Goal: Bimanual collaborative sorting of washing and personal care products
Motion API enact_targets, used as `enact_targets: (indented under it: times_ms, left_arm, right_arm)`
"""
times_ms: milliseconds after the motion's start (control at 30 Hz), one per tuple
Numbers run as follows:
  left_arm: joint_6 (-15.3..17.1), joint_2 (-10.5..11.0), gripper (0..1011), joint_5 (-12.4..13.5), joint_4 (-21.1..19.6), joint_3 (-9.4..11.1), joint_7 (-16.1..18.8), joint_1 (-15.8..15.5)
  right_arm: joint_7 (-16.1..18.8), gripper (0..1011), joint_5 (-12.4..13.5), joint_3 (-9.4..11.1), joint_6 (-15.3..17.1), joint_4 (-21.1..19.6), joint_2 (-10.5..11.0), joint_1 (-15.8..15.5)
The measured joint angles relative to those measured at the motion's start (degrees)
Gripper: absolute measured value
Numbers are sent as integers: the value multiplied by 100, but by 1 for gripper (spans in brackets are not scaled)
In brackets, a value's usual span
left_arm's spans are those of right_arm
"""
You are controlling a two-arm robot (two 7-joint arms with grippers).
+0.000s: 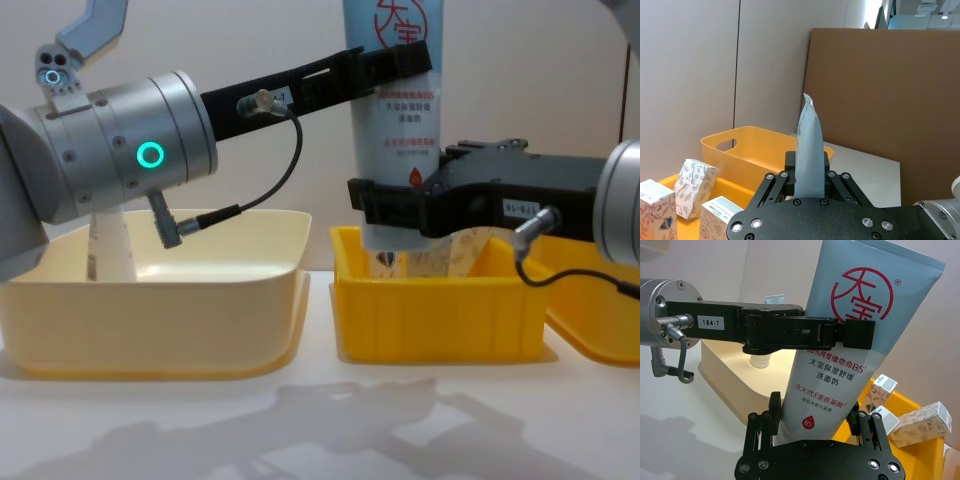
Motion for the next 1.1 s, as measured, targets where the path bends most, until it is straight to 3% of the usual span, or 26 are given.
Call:
enact_targets:
  times_ms: [400, 533, 1100]
  left_arm:
    - [0, 0, 257, 0, 0, 0, 0, 0]
    - [1, -1, 339, 0, 0, 2, -1, 0]
    - [1, 0, 881, 0, 0, 0, 0, 0]
  right_arm:
    - [-9, 698, -34, -27, -6, 23, -23, 24]
    - [-9, 675, -40, -34, -8, 26, -26, 27]
    - [-22, 583, -51, 0, -13, 19, -26, -7]
